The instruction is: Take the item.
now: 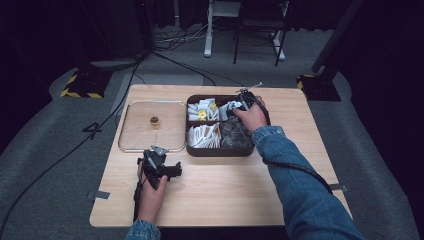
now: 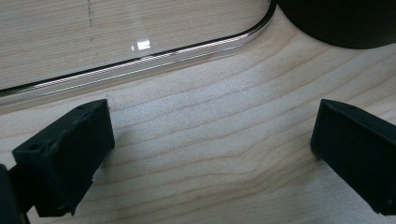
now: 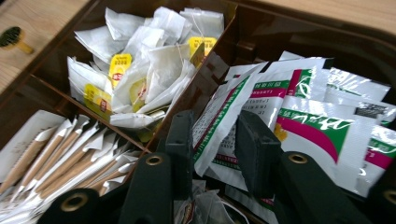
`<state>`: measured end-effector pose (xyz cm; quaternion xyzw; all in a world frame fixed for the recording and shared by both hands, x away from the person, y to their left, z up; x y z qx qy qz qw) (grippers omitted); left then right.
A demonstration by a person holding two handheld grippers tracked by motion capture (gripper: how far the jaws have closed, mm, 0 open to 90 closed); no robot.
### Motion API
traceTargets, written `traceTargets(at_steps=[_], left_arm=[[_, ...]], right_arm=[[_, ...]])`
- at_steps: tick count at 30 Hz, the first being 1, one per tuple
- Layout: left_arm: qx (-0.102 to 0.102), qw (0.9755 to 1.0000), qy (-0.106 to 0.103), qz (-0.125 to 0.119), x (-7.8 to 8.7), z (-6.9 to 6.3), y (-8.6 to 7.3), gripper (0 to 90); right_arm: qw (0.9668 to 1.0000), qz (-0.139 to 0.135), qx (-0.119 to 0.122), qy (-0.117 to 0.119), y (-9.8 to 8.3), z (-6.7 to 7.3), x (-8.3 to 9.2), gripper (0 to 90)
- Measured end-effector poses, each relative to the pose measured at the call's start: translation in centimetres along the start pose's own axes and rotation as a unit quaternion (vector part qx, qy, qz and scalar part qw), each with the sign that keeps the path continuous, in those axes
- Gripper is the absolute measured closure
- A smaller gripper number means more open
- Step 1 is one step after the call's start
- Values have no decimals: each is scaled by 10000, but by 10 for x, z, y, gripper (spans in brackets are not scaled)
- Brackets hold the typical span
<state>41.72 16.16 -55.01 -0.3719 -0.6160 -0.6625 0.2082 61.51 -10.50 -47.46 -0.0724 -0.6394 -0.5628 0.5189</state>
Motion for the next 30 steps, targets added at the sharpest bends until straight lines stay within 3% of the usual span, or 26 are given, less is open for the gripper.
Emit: traceTargets(at_steps=[7,14,18,23,30], left_arm=[[-2,10000,0,0,0,0,0,0],[6,10000,-3,-5,0,0,0,0],[1,10000,-2,-2,0,0,0,0],[1,10000,-1,-2,0,0,0,0],[1,10000,-6,-3,0,0,0,0]], right_arm=[[9998,138,-42,-111,-5,1,-17,690],[9998,177,31,-130,-4,5,-19,828],[9997,160,109,-174,0,9,-15,872],[9996,115,26,-249,4,6,-7,875],[9998,-143,-115,-25,11,4,12,875]])
Point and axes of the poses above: each handheld gripper's, and its own axes: x roughly backward along the jaws, y roughly out of its top, z roughly to its left, the point moved 6 cm from there along -x, roughly forward along the jaws, and after that the axes turned 1 degree about x, right-handed, at the moved point
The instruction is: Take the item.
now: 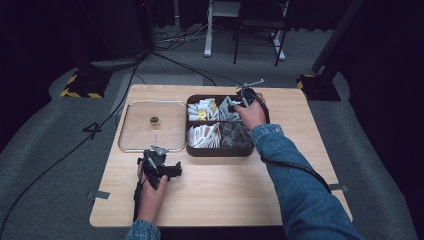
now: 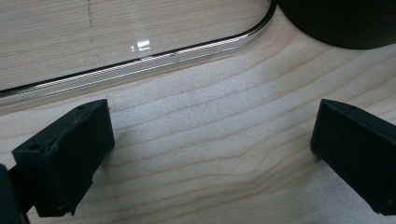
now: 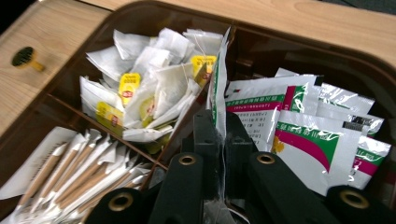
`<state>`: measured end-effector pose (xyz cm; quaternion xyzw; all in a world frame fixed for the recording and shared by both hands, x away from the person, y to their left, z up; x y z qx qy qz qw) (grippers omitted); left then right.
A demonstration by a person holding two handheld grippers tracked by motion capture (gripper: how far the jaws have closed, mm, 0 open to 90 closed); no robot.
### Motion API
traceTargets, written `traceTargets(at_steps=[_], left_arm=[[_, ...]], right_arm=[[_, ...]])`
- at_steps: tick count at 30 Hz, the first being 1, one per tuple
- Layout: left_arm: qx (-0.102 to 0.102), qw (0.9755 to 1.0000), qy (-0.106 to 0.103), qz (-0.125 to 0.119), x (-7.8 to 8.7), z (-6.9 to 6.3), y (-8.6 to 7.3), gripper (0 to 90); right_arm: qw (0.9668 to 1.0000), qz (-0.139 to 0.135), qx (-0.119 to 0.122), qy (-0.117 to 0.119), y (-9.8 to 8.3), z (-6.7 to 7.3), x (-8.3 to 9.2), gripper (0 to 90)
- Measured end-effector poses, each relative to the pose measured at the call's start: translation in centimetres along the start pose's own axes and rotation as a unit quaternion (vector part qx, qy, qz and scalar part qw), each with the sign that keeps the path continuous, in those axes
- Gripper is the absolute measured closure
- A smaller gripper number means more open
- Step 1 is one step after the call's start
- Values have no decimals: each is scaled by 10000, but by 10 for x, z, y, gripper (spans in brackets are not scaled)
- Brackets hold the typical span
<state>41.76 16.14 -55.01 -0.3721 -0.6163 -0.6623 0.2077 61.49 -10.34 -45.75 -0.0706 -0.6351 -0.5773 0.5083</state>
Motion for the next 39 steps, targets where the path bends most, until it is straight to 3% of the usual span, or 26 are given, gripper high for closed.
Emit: traceTargets(at_steps=[11,19,31,37,39], left_arm=[[-3,10000,-7,17,0,0,0,0],[-4,10000,-4,14,0,0,0,0],[-16,10000,-5,3,-2,0,2,0],[-77,10000,-63,11,-1,1,2,0],[-93,9999,-70,10,-2,1,2,0]], right_arm=[[9985,-416,-18,361,12,4,33,876],[9964,-701,30,484,15,1,53,876],[9931,-1041,16,537,8,-14,87,876],[9920,-1155,-81,508,0,-29,111,876],[9915,-1219,-161,415,-2,-41,124,876]])
Point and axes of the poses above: each handheld gripper's, and its own axes: x roughly backward along the jaws, y roughly out of its top, z roughly to its left, the point moved 6 cm from there along -x, roughly forward along the jaws, and after that the axes turned 1 degree about x, right-handed, at the moved point
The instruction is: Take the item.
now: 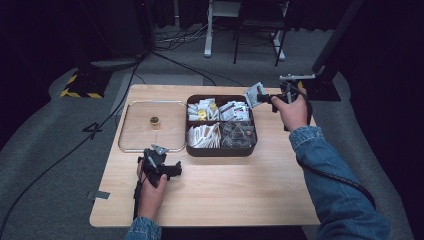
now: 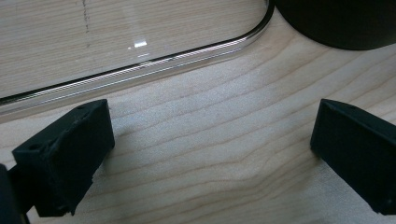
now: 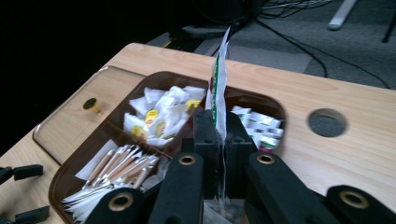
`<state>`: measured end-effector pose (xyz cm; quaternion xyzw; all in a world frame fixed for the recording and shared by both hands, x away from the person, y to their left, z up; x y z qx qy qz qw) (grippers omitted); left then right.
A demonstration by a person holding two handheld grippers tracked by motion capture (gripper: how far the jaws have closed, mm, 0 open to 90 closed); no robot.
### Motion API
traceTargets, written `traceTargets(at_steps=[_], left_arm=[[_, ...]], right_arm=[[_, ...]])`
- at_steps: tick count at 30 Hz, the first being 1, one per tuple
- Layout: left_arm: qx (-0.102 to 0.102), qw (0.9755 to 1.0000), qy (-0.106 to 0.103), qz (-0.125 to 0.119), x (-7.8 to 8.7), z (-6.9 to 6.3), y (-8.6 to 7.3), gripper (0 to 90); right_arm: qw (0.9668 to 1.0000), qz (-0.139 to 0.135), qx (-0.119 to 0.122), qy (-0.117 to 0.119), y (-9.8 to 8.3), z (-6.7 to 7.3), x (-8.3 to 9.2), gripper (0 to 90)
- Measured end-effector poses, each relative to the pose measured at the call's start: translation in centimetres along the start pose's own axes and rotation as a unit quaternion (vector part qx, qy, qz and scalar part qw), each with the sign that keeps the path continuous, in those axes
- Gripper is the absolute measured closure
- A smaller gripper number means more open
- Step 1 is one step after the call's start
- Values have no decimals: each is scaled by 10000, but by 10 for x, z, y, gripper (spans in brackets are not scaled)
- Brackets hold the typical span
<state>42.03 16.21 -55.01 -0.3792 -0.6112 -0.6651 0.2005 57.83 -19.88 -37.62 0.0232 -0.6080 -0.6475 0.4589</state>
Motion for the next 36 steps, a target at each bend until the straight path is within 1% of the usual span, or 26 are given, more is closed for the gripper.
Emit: traceTargets(at_steps=[7,13,15,19,20,21,22,23,24,25,27,28,29,31,33,35,36], left_arm=[[1,10000,-1,-1,0,0,0,0],[0,10000,0,-2,0,0,0,0],[1,10000,0,-2,0,0,0,0],[2,10000,1,-2,0,0,0,0],[3,10000,1,-2,0,0,0,0],[1,10000,1,-1,0,0,0,0],[1,10000,1,-1,0,0,0,0],[1,10000,1,-1,0,0,0,0],[2,10000,0,-2,0,0,0,0],[1,10000,1,-1,0,0,0,0],[12,10000,6,-3,0,0,0,0],[12,10000,6,-3,0,0,0,0],[21,10000,11,-10,-1,0,1,0],[27,10000,21,-4,-1,0,1,0],[24,10000,22,-2,-1,0,1,0],[27,10000,19,1,-1,0,1,0],[27,10000,19,1,-1,0,1,0]], right_arm=[[9995,-103,-156,-243,4,-25,30,876],[9988,-142,-208,-413,2,-40,47,876],[9987,-140,-226,-440,2,-42,50,876],[9975,-135,-312,-618,0,-57,61,876],[9975,-135,-312,-618,0,-57,61,876],[9970,-96,-373,-671,-4,-64,63,876],[9970,-96,-373,-671,-4,-64,63,876],[9965,-38,-421,-718,-10,-70,64,876],[9965,-38,-421,-718,-10,-70,64,876],[9963,1,-463,-731,-15,-76,62,876],[9956,57,-516,-778,-21,-82,60,876],[9956,57,-516,-778,-21,-82,60,876],[9952,141,-552,-798,-27,-89,56,876],[9944,253,-579,-841,-34,-94,53,876],[9941,290,-599,-856,-37,-97,51,876],[9930,336,-725,-867,-43,-103,47,876],[9919,401,-808,-896,-48,-108,44,875]])
Point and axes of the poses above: each handheld gripper's, and its own axes: x roughly backward along the jaws, y roughly out of its top, z roughly to its left, the point moved 6 cm from there along -x, roughly forward along the jaws, and after that the axes turned 1 degree about x, right-handed, at the moved point
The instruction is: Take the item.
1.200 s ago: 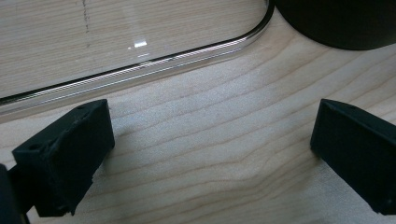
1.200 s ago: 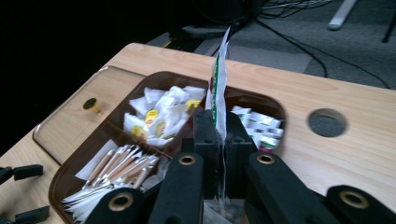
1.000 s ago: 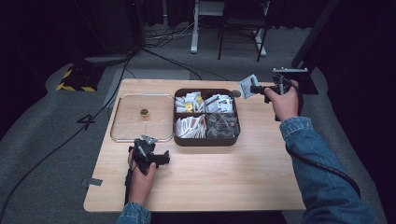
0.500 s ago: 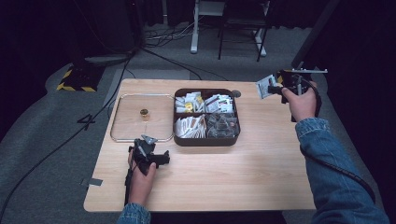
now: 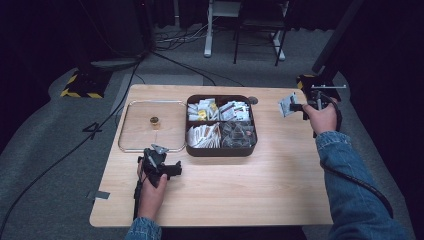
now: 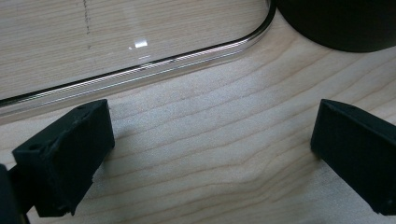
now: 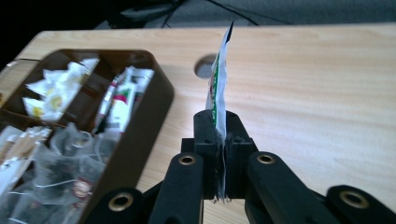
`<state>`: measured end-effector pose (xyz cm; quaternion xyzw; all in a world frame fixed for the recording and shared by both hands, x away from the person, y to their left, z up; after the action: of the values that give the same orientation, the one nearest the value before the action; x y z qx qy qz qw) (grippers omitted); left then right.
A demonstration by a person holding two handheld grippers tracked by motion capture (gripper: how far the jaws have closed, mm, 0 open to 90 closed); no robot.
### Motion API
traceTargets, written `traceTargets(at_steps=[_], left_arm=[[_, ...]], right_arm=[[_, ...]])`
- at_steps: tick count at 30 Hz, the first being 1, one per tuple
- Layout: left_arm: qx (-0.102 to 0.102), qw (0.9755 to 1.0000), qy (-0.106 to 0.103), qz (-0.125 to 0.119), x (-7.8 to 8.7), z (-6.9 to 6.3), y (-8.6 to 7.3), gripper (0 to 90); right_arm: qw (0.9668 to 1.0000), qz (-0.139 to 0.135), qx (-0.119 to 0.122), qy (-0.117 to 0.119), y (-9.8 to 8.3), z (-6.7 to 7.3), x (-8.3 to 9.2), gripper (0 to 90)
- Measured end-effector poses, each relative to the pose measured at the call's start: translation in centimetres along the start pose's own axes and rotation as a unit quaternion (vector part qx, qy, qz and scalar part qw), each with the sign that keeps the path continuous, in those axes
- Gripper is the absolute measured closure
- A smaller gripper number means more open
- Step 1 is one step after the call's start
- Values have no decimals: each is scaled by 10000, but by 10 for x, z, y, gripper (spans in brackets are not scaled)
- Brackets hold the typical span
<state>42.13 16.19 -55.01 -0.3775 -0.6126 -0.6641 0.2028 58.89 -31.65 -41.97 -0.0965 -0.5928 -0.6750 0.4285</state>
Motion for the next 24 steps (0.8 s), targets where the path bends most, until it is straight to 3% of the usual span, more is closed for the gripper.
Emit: traceTargets(at_steps=[6,13,19,24], left_arm=[[0,10000,-1,0,0,0,0,0],[4,10000,-3,-1,0,0,0,0],[5,10000,-2,-1,0,0,0,0],[3,10000,-2,1,0,0,0,0]], right_arm=[[9994,303,-134,-120,-18,-12,-17,875],[9981,566,-189,-177,-36,-18,-29,875],[9974,684,-179,-140,-43,-18,-34,875],[9958,842,-348,-72,-52,-22,-38,873]])
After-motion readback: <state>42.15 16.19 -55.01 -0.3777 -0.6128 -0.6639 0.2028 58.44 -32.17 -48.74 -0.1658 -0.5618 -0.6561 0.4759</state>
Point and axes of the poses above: each handheld gripper's, and its own axes: x roughly backward along the jaws, y roughly out of its top, z roughly to its left, the point moved 6 cm from there along -x, roughly forward along the jaws, and after that the axes turned 1 degree about x, right-handed, at the moved point
